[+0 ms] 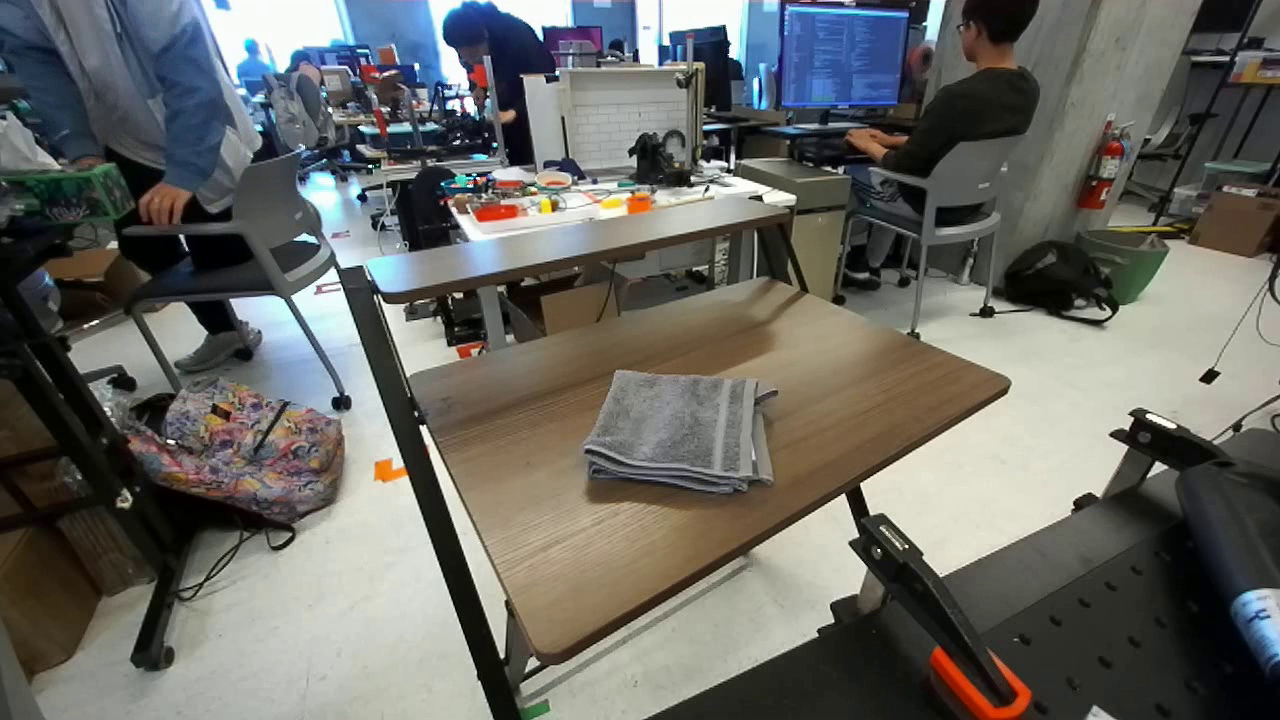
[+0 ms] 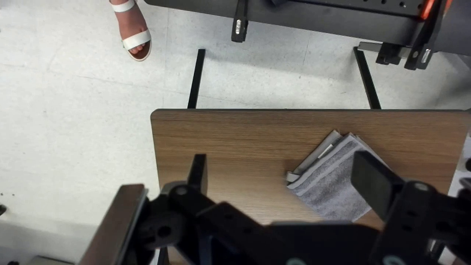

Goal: Move the towel to the right

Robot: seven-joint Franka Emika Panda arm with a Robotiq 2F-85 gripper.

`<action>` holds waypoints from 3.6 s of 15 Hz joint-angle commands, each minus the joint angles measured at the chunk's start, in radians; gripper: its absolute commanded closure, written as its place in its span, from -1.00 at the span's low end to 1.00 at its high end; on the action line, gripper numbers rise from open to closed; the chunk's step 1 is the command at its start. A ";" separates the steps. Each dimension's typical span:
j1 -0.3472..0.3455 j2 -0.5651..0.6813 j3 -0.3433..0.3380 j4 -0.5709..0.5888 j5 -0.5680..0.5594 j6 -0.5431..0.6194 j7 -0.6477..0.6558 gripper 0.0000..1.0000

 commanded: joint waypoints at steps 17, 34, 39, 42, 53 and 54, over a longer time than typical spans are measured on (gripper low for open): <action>0.189 0.851 0.112 0.332 0.039 0.525 0.411 -1.00; 0.320 1.238 0.022 0.759 0.075 0.480 0.555 -1.00; 0.321 1.244 0.015 0.772 0.068 0.477 0.556 -1.00; 0.296 1.253 0.037 0.768 0.073 0.454 0.506 -1.00; 0.278 1.330 0.030 0.810 0.052 0.486 0.402 -1.00; 0.278 1.342 0.028 0.820 0.050 0.483 0.397 -1.00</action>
